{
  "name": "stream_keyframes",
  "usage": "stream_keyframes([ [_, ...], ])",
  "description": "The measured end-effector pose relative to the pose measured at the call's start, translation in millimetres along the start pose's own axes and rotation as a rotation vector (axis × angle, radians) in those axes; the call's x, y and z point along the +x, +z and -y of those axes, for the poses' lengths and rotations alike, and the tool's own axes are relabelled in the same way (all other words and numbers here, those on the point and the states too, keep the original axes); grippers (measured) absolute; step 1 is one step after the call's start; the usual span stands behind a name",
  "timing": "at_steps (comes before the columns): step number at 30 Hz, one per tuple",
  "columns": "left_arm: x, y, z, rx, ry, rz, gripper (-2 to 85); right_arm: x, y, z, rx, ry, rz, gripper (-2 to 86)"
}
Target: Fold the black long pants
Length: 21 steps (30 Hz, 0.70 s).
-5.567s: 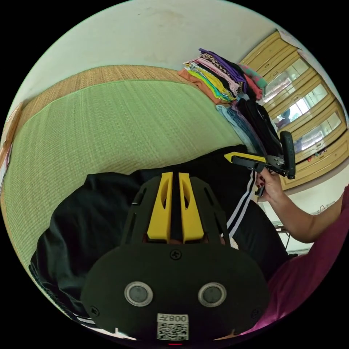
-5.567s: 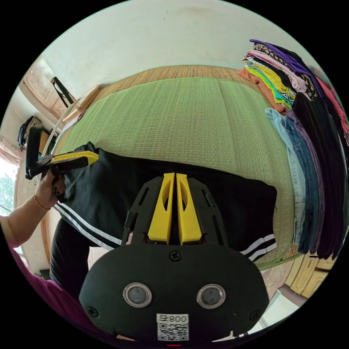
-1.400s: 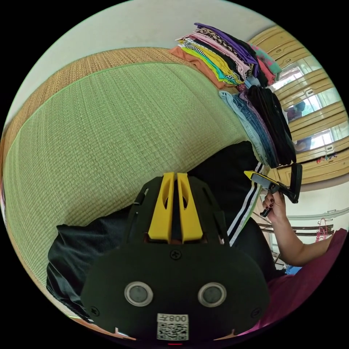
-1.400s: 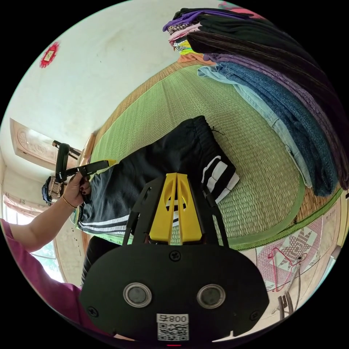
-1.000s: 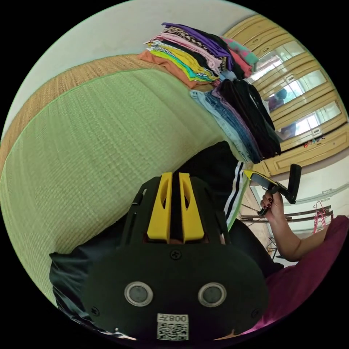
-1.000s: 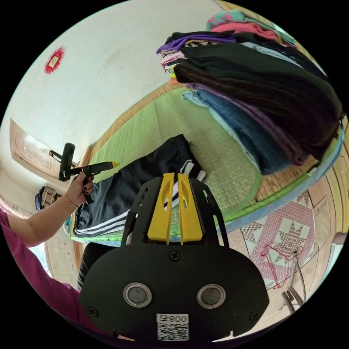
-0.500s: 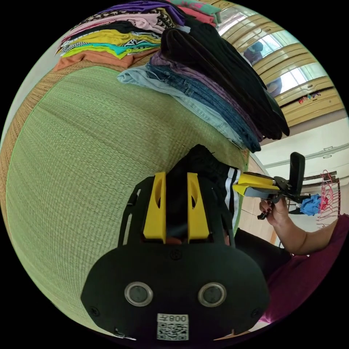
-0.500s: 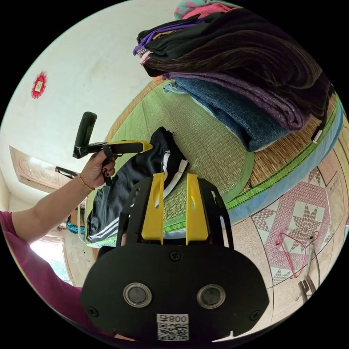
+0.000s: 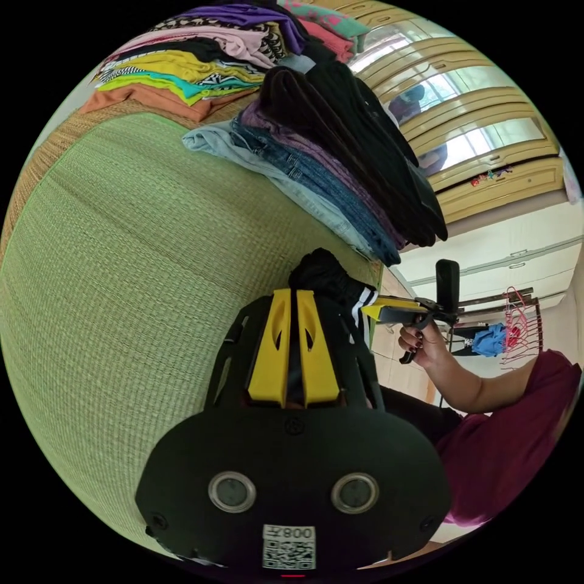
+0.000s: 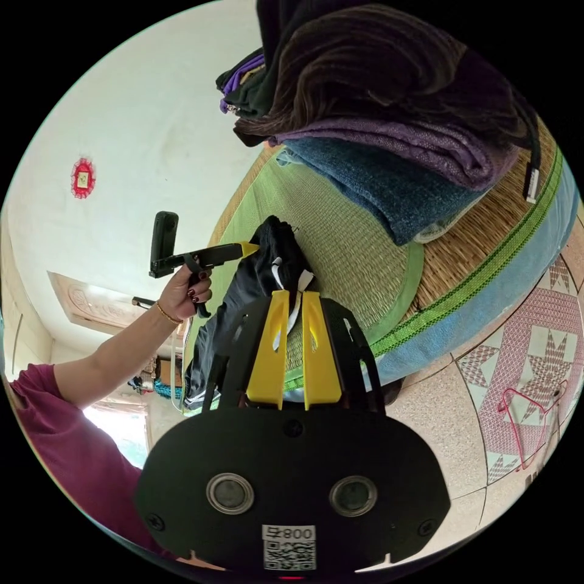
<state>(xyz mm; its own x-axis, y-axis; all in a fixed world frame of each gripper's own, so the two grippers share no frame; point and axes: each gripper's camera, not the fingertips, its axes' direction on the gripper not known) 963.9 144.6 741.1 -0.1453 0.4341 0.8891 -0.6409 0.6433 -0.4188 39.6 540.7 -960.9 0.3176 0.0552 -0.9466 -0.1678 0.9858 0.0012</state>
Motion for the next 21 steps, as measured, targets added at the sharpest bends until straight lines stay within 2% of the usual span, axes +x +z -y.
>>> stream_keyframes([
  [5,-8.0,-12.5,-24.1,-0.009,0.012,0.015,1.5,-18.9,-11.1,8.0,0.005,-0.012,0.012,3.1],
  [10,-20.7,-42.6,-57.3,0.054,0.008,-0.023,1.5,-55.3,-28.6,17.9,0.031,-0.064,0.024,3.1],
  [21,-56.7,-135.7,-194.8,0.214,0.023,-0.041,1.7,-202.6,-42.7,37.8,-0.002,-0.292,0.108,3.2],
])
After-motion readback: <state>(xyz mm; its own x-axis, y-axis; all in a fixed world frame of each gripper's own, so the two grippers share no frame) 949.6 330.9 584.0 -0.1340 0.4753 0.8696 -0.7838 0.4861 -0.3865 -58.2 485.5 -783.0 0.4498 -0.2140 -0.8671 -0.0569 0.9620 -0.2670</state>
